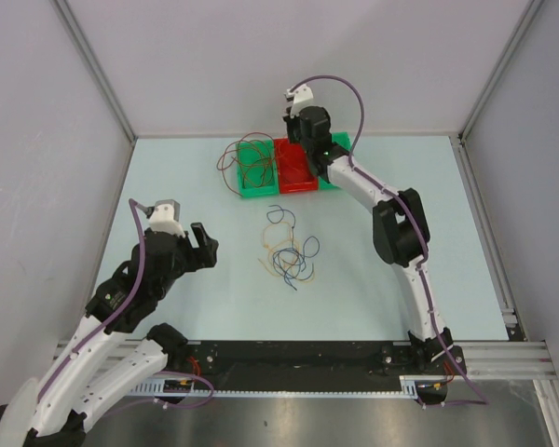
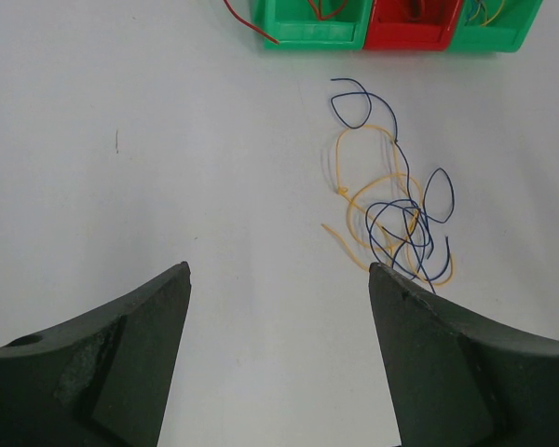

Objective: Untangle the cables

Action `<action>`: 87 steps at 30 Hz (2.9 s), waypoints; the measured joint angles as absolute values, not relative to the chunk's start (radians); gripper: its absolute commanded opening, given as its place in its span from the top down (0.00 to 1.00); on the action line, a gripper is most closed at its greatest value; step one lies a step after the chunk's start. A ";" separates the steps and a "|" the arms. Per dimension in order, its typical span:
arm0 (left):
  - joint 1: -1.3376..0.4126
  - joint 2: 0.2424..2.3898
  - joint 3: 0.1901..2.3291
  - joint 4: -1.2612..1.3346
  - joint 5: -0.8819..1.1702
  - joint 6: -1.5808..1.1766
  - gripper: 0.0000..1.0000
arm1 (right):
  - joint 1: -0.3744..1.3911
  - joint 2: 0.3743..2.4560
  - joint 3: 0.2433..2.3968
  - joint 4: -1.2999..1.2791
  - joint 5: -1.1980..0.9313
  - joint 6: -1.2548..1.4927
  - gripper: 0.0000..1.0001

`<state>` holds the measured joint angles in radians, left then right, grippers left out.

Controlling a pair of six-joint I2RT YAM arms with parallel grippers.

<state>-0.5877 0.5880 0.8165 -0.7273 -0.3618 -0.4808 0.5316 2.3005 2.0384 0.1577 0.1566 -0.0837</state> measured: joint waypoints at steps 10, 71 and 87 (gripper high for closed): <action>-0.587 0.588 0.813 -0.727 -0.362 -0.481 0.18 | 0.527 2.357 2.038 0.119 0.211 -0.087 1.00; -0.581 0.652 0.813 -0.727 -0.357 -0.482 0.19 | 0.610 2.180 1.926 -0.031 0.346 -0.170 0.35; -0.734 1.079 0.727 -0.413 -0.165 -0.604 0.25 | 0.599 1.541 1.338 -0.012 0.301 0.128 0.32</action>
<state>-0.7341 1.0790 0.7269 -0.4126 -0.1654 -0.6037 0.5991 1.5410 1.3384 -0.0124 0.3008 0.1284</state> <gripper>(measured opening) 0.765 0.678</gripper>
